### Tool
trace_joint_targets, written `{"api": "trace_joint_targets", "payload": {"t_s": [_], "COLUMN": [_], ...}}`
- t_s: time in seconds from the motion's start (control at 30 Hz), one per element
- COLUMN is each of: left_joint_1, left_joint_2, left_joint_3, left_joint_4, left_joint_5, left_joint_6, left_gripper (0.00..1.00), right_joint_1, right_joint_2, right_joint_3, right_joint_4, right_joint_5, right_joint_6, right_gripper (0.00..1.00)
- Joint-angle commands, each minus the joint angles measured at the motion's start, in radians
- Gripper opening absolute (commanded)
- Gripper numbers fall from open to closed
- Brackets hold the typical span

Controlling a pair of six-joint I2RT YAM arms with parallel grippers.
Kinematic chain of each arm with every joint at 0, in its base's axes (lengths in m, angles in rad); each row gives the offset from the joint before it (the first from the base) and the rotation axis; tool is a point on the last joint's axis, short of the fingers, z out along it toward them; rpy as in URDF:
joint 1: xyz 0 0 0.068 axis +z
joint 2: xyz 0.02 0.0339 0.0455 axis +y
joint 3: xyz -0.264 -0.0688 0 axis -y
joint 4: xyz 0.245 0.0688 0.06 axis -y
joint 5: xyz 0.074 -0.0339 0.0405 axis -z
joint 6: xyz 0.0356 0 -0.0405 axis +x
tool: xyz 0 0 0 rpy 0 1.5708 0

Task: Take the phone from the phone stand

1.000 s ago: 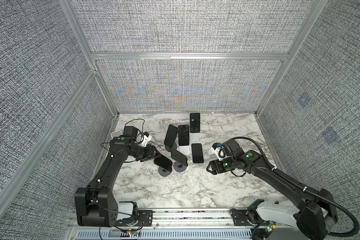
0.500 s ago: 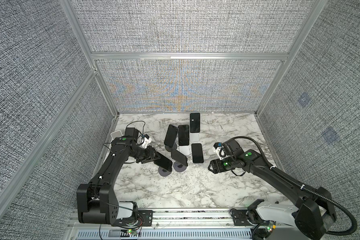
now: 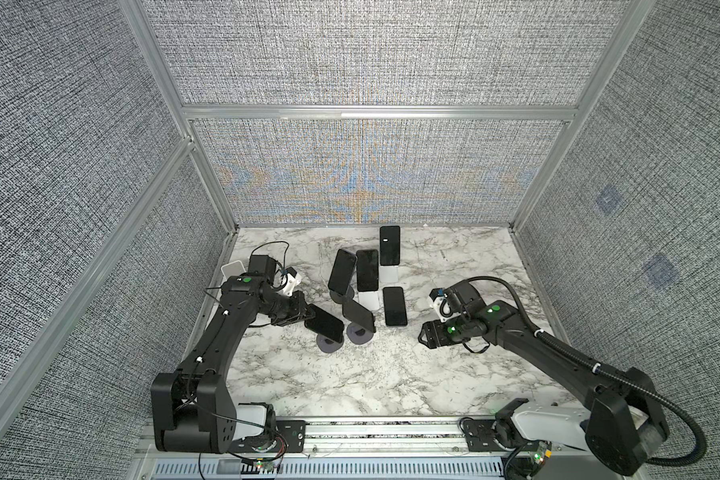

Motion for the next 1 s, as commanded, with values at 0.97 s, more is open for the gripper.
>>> {"api": "trace_joint_targets", "payload": {"t_s": [0.97], "left_joint_1": [0.001], "left_joint_2": [-0.058], "left_joint_3": [0.468], "left_joint_4": [-0.194], "left_joint_5": [-0.176], "left_joint_6": [0.03], "left_gripper": [0.0], "right_joint_1": [-0.017], "right_joint_2": [-0.076], "right_joint_3": [0.115], "right_joint_4": [0.044], "right_joint_5": [-0.146], "right_joint_6": [-0.145], "right_gripper": [0.8]}}
